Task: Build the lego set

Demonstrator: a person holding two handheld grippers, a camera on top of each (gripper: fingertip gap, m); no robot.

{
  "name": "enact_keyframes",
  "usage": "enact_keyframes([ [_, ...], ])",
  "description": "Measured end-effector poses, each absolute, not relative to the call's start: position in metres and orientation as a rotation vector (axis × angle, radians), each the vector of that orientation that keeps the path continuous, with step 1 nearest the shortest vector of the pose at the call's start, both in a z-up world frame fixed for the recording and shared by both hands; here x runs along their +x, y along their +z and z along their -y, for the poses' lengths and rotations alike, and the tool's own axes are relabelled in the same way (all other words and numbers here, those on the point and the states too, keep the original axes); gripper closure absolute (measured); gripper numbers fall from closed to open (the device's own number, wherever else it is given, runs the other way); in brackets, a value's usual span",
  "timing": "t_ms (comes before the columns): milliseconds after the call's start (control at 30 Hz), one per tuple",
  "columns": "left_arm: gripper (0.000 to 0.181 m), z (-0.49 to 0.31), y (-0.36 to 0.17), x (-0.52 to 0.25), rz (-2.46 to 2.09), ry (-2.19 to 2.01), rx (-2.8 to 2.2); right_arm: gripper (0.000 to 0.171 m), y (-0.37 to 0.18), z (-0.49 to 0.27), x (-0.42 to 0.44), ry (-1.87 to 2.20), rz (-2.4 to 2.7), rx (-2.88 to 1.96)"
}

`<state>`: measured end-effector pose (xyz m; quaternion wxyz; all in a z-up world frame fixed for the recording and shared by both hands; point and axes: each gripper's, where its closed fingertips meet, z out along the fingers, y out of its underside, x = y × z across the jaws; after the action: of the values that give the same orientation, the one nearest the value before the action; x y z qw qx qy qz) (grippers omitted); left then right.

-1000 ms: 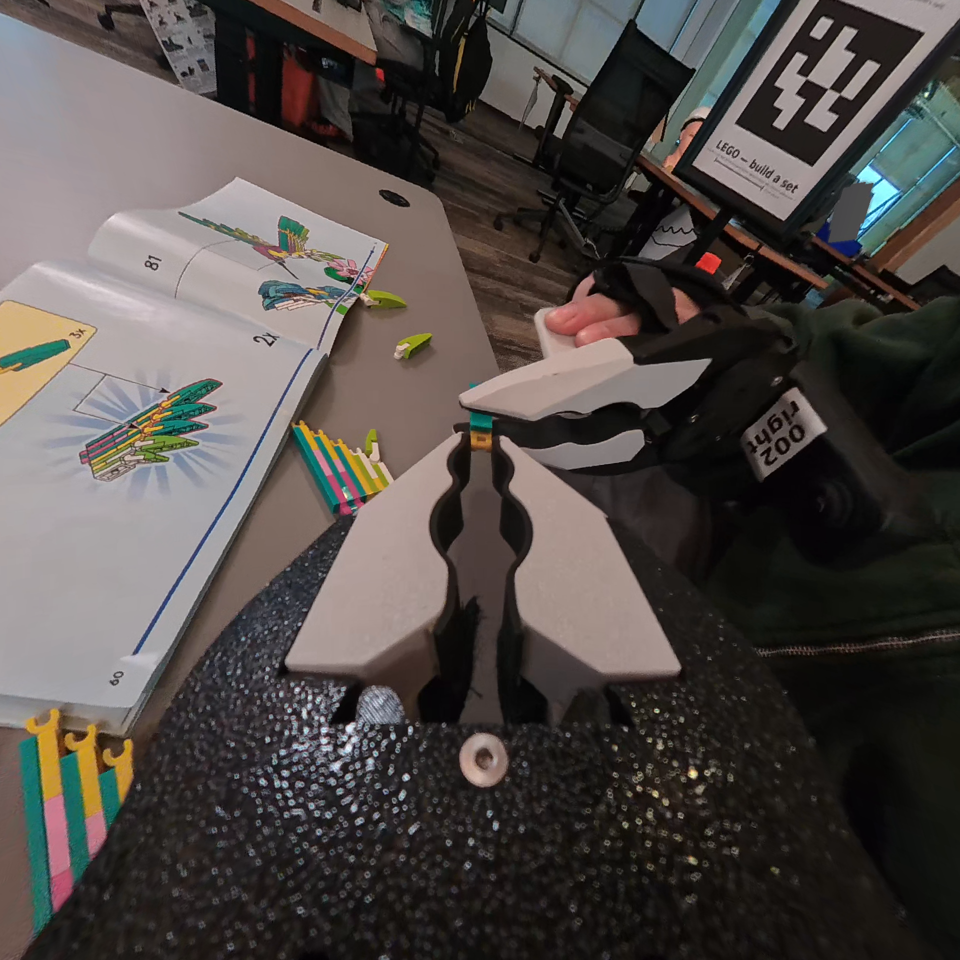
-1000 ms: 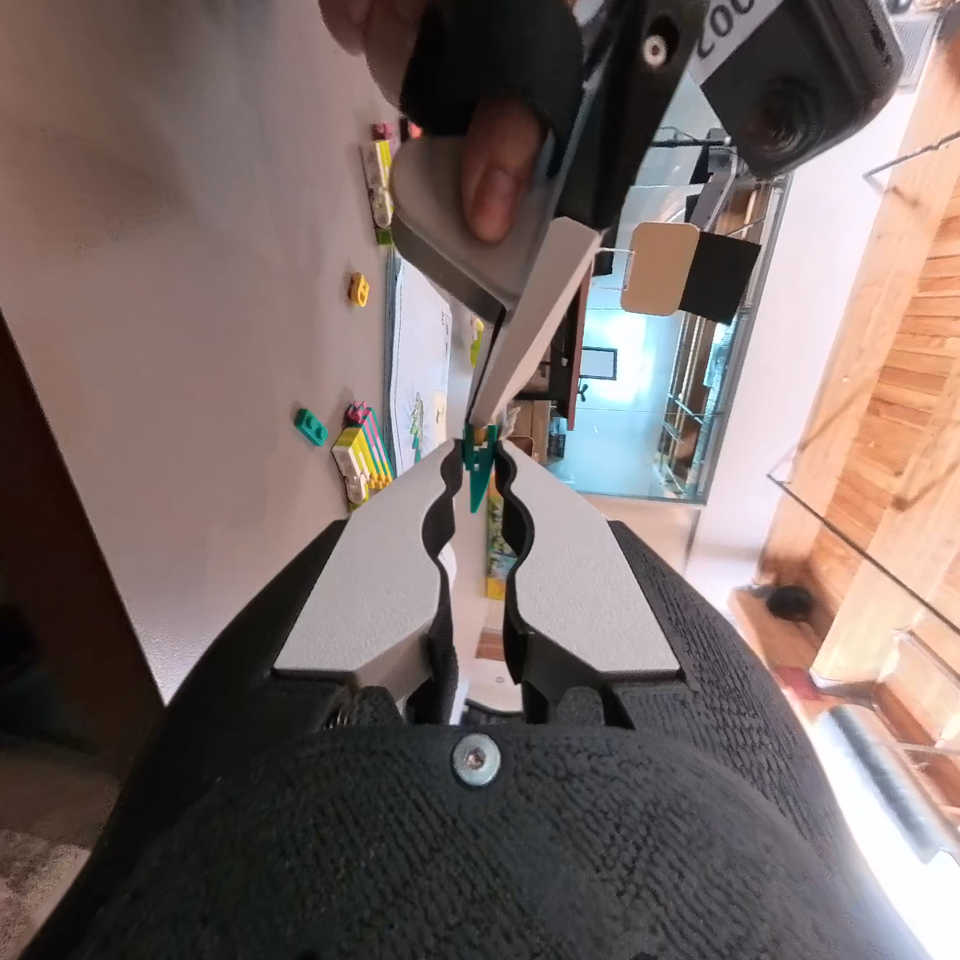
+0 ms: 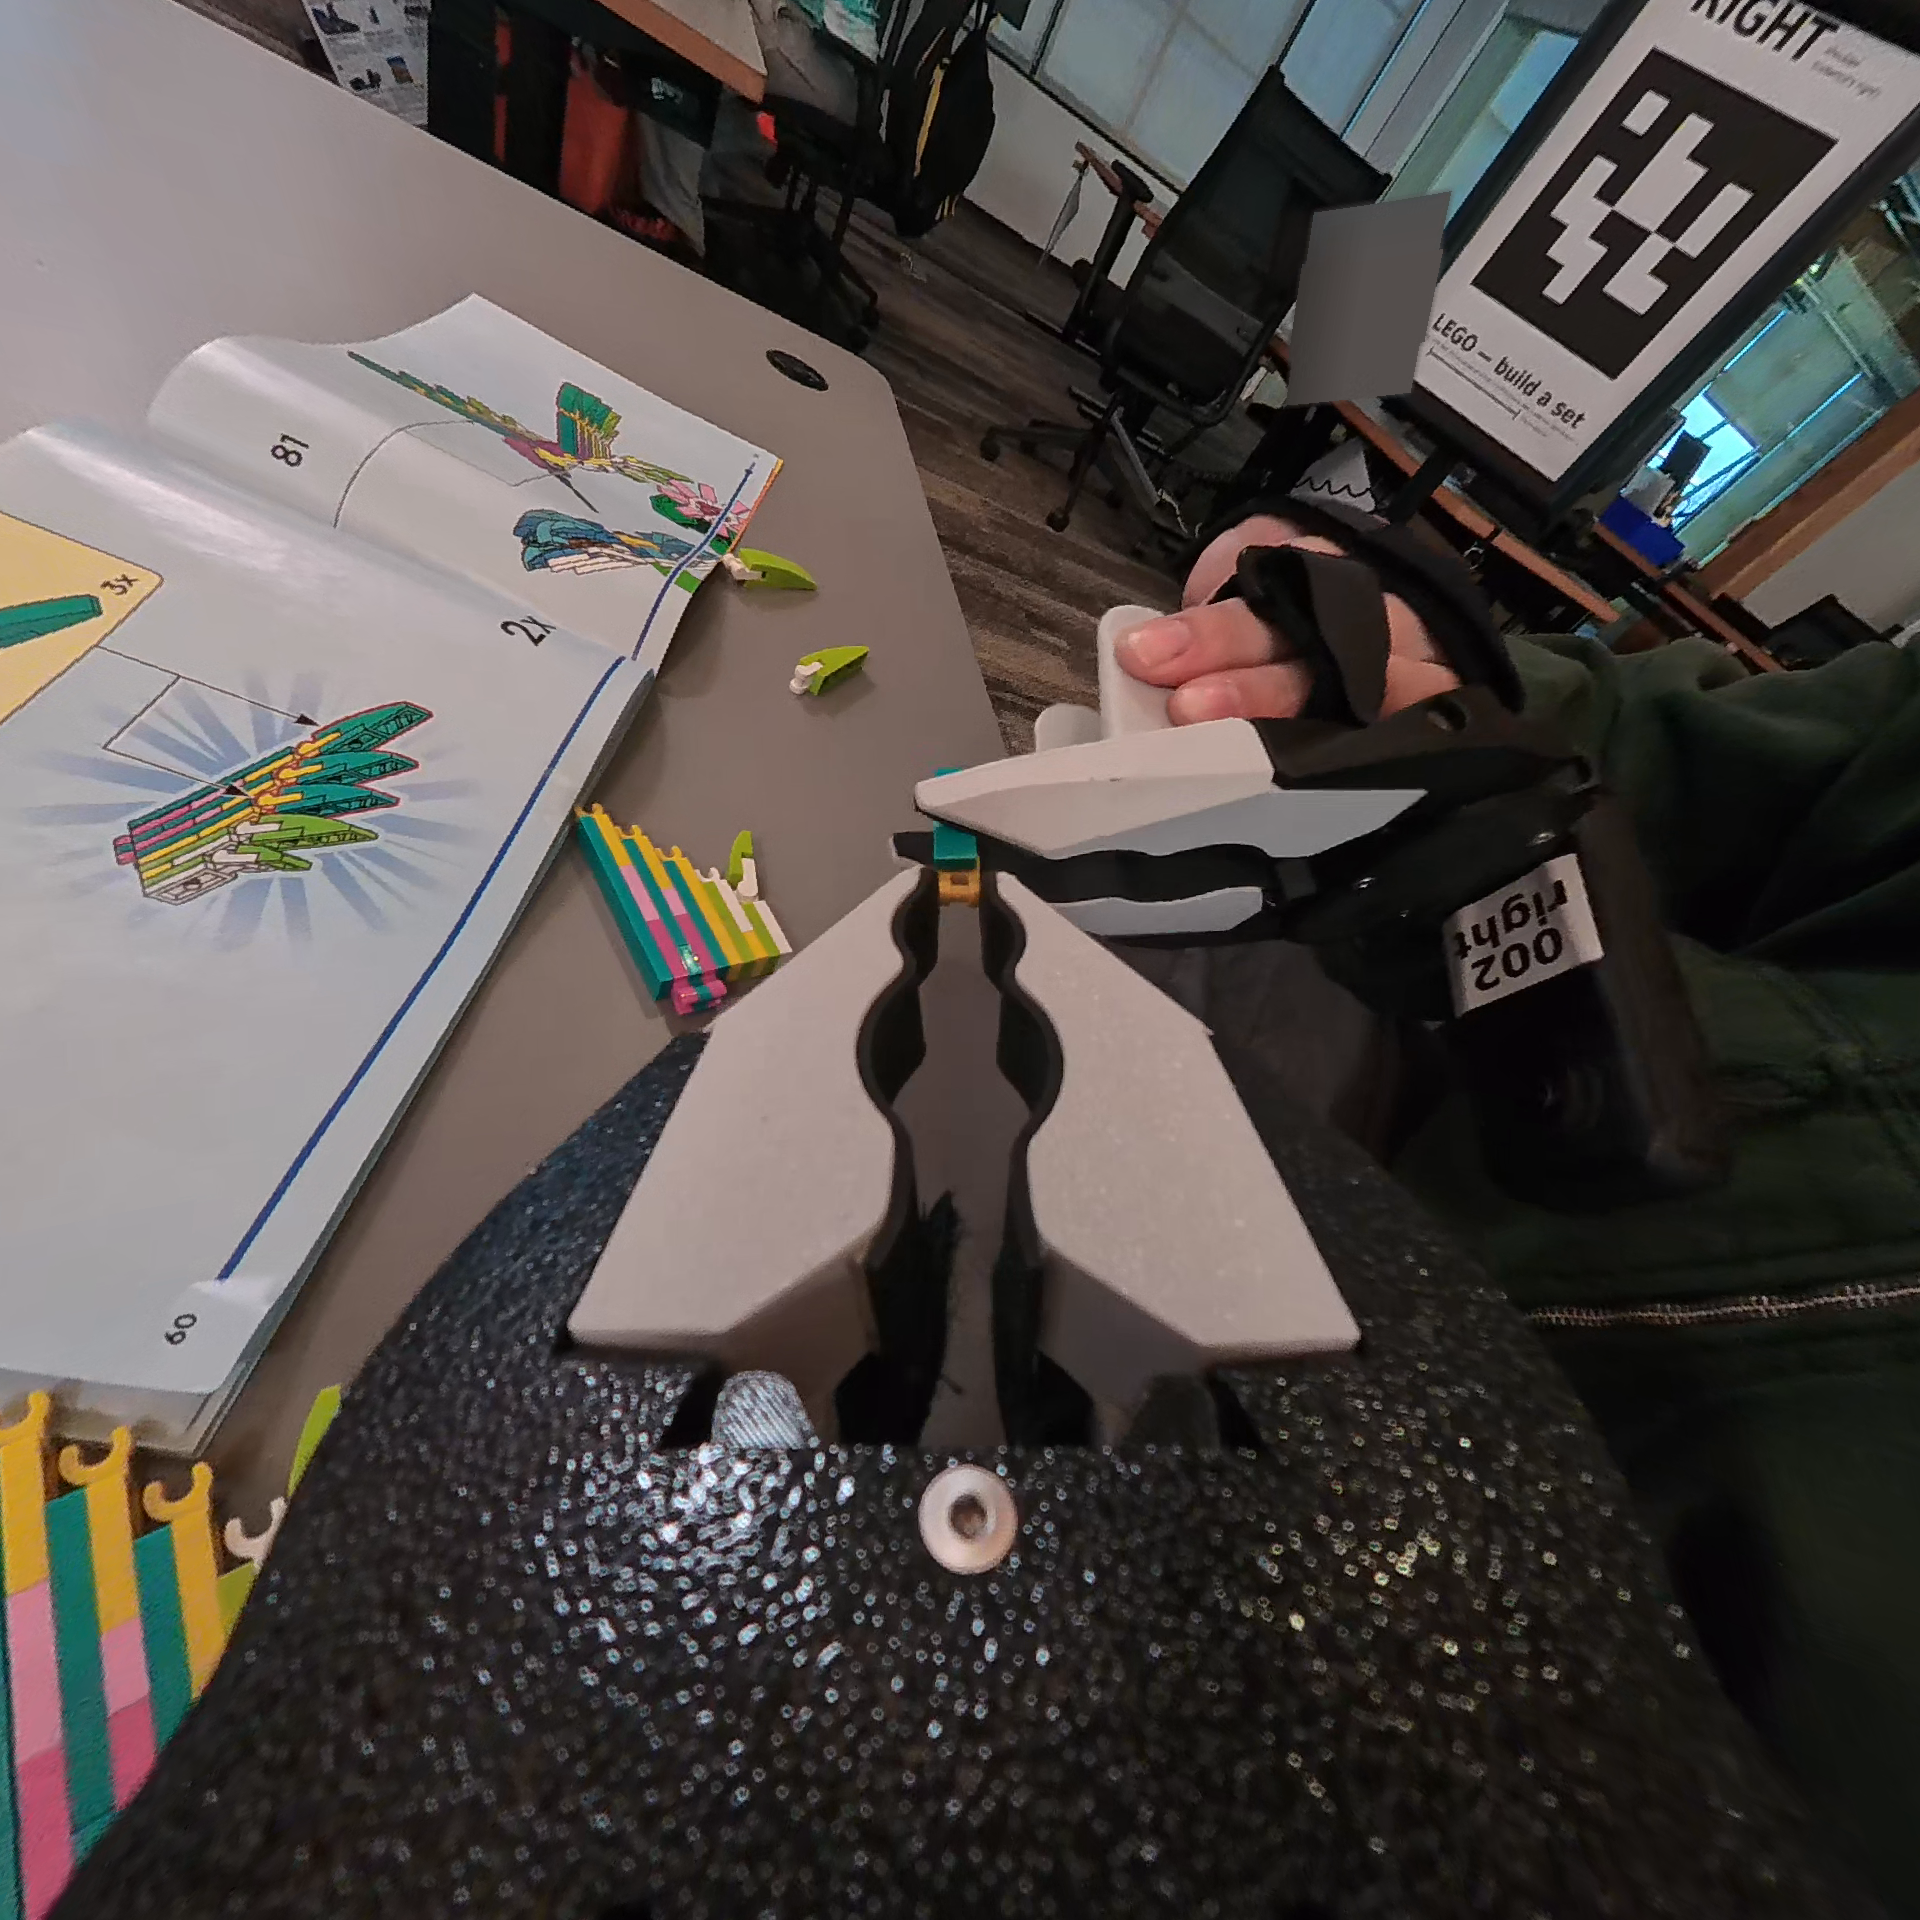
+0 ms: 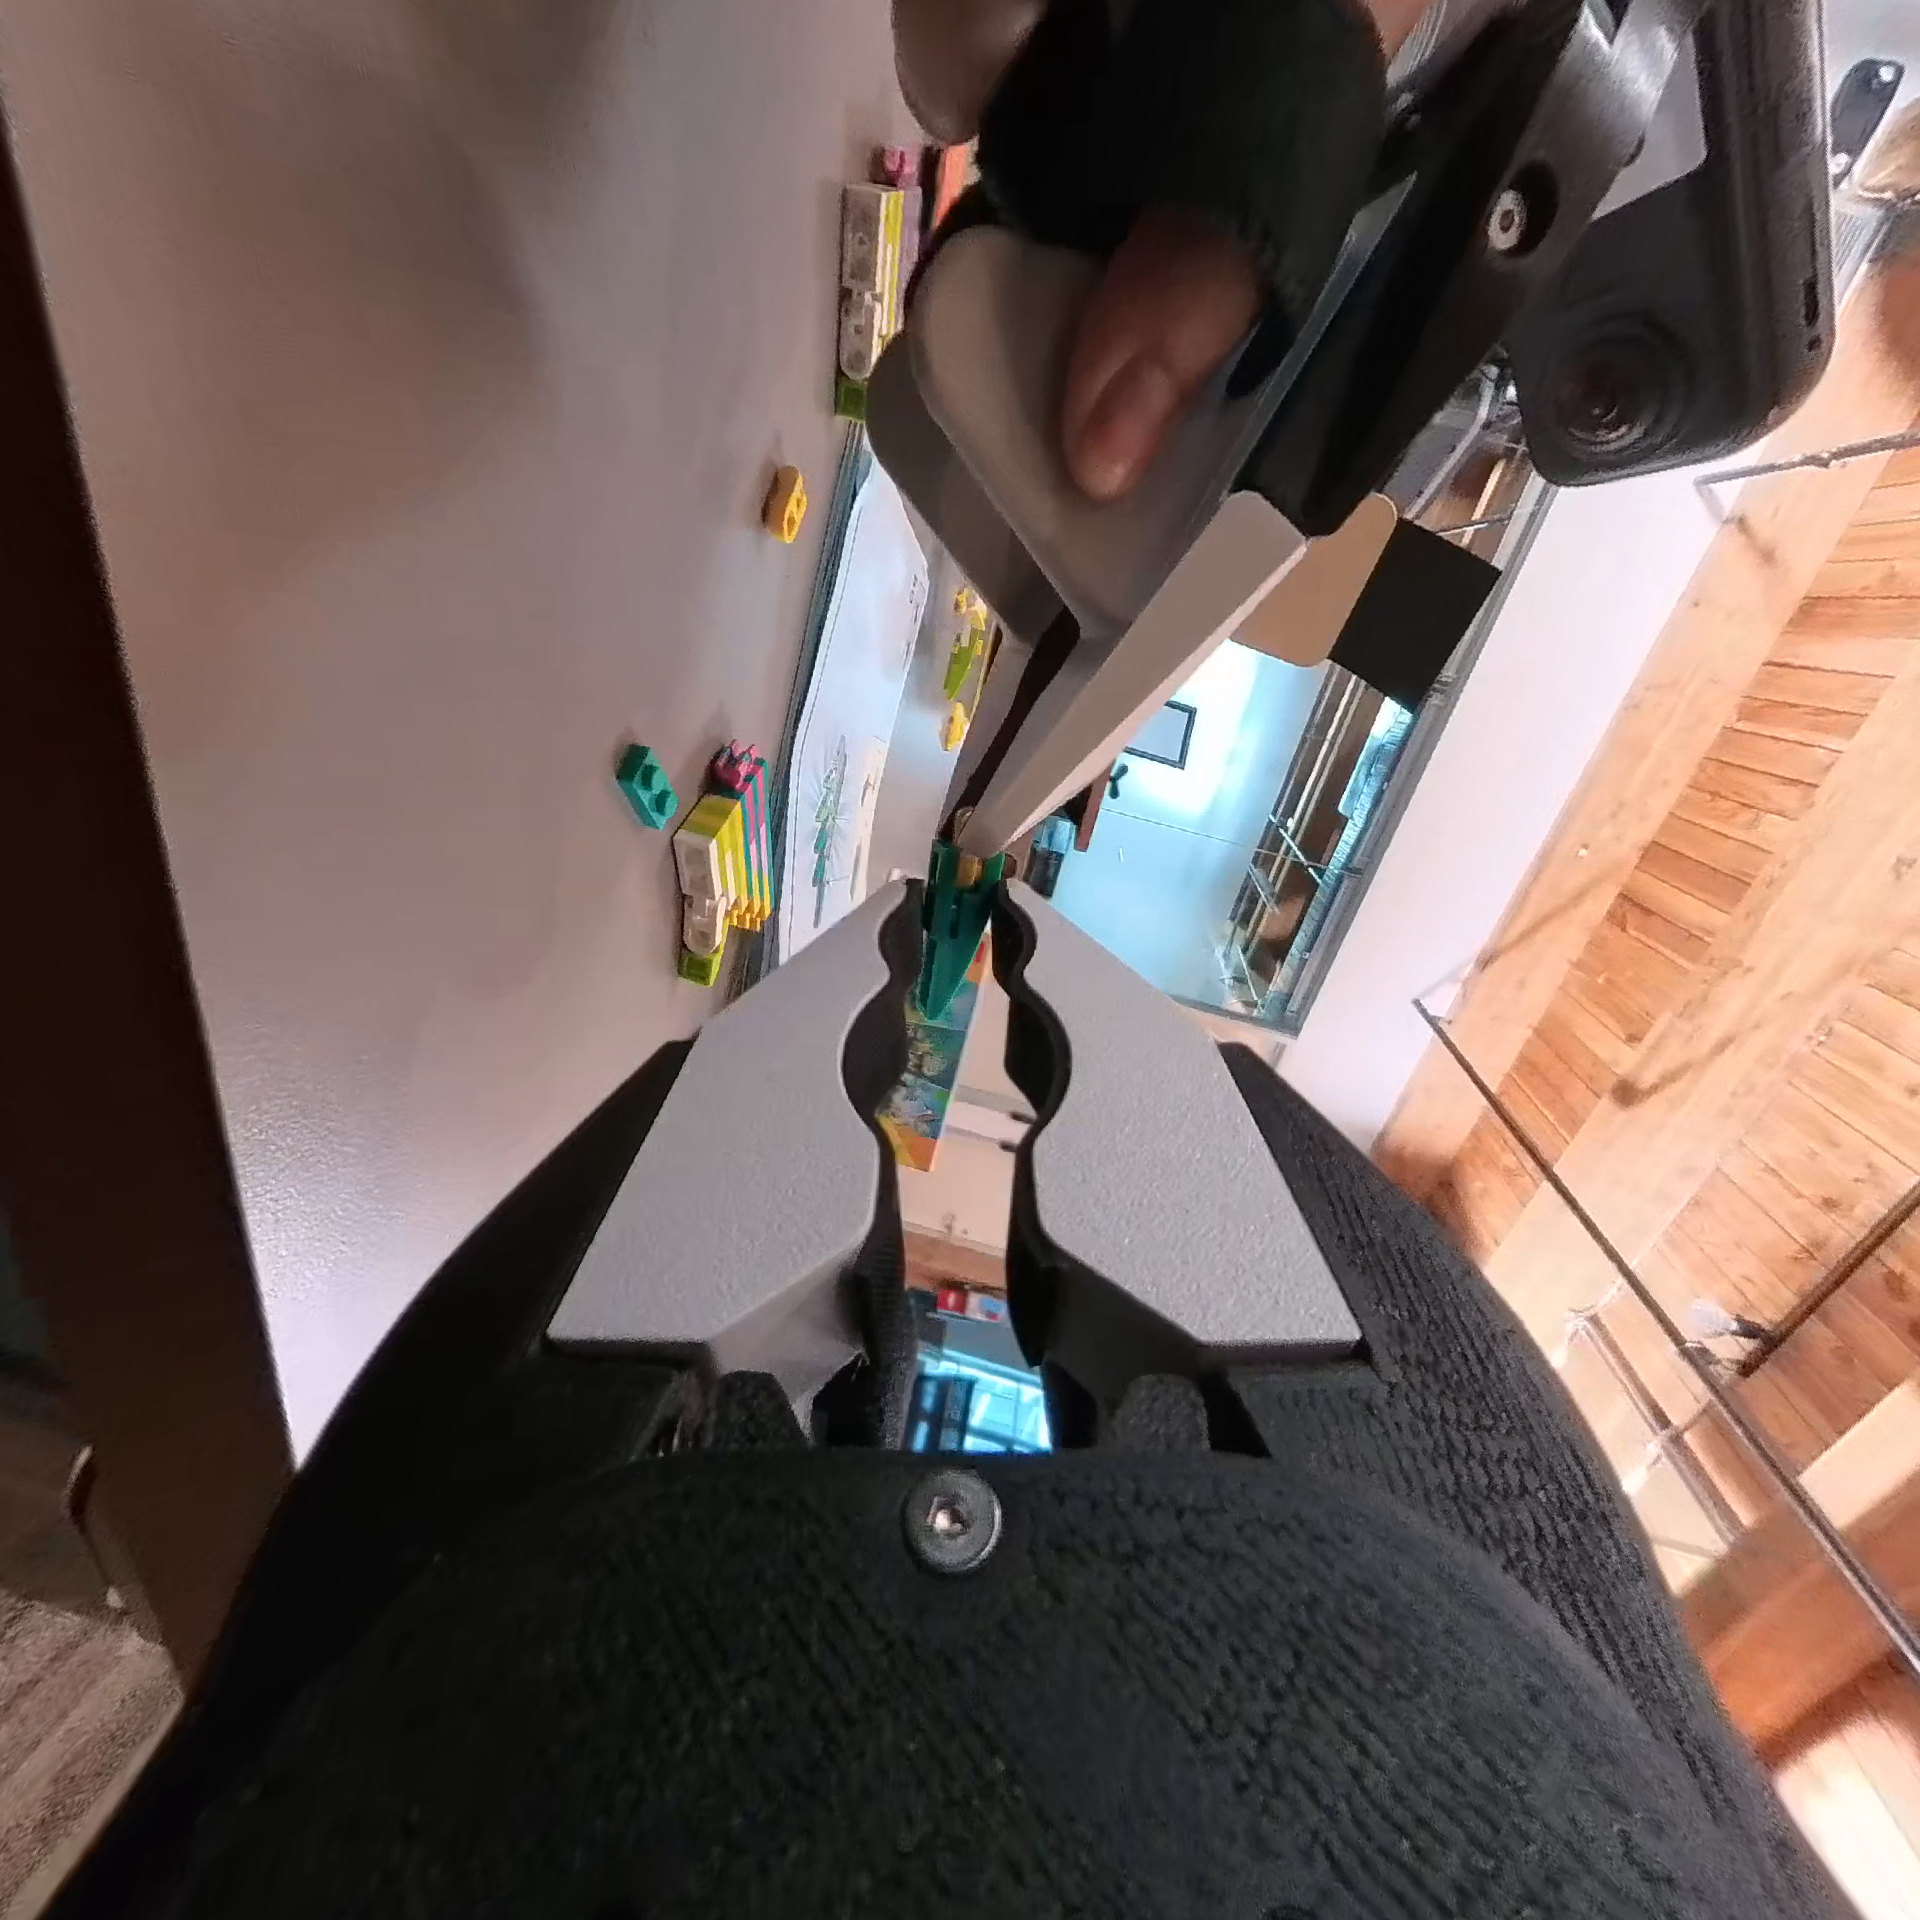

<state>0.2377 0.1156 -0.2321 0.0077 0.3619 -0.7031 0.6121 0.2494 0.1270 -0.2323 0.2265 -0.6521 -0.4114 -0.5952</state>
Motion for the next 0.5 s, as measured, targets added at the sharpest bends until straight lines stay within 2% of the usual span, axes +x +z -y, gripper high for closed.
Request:
enact_keyframes([
  [233,0.176,-0.1131,-0.2344,0.2362,2.135,1.900,1.152,0.163,-0.2292,-0.1253,0.2468,-1.761,1.237,-1.695],
  [333,0.176,-0.1131,-0.2357,0.2369,2.183,1.907,1.128,0.163,-0.2322,-0.1252,0.2486,-1.645,1.160,-1.758],
  [433,0.175,-0.1120,-0.2339,0.2365,2.502,1.934,0.963,0.162,-0.2344,-0.1242,0.2485,-1.349,0.963,-1.885],
  [500,0.166,-0.1095,-0.2370,0.2344,2.818,1.902,0.773,0.162,-0.2379,-0.1228,0.2487,-1.180,0.863,-1.946],
])
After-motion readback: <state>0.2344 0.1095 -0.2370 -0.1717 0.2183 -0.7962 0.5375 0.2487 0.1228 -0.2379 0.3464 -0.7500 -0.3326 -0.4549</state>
